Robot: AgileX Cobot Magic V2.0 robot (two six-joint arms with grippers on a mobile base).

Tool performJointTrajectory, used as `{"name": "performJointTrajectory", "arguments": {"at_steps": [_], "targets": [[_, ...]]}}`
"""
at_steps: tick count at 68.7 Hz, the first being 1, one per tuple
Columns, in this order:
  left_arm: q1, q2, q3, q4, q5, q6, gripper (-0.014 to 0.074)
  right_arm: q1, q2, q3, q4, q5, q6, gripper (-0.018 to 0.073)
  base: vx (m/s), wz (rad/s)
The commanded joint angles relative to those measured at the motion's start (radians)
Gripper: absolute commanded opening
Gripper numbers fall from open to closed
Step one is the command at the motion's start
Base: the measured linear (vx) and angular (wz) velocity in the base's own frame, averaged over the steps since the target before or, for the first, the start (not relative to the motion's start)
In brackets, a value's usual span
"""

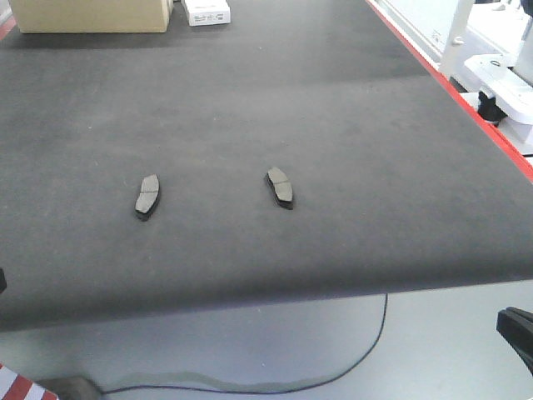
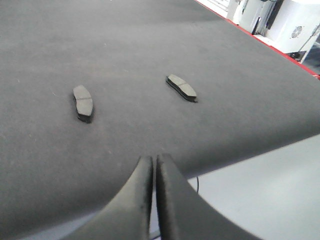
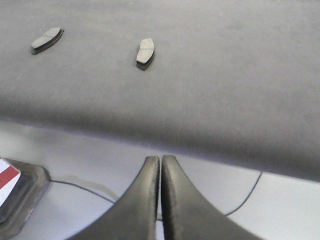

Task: Move and align brake pads A on conveyor
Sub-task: 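Back the base away from the conveyor and turn toward the hall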

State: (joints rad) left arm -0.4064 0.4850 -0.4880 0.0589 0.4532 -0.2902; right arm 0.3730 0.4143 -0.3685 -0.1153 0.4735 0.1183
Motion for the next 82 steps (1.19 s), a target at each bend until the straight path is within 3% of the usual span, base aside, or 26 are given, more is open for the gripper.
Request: {"name": "performJointTrajectory", "arguments": {"at_steps": [1, 82], "targets": [[-0.004, 0.005, -0.029, 0.004, -0.071, -0.008, -0.0006, -0.004, 0.009, -0.027, -0.010, -0.067, -0.007, -0.0010, -0.18, -0.05], [-0.004, 0.005, -0.029, 0.004, -0.071, -0.008, -0.0006, -0.004, 0.009, -0.027, -0.010, -0.068, -0.007, -0.0010, -0.22, -0.19]]}}
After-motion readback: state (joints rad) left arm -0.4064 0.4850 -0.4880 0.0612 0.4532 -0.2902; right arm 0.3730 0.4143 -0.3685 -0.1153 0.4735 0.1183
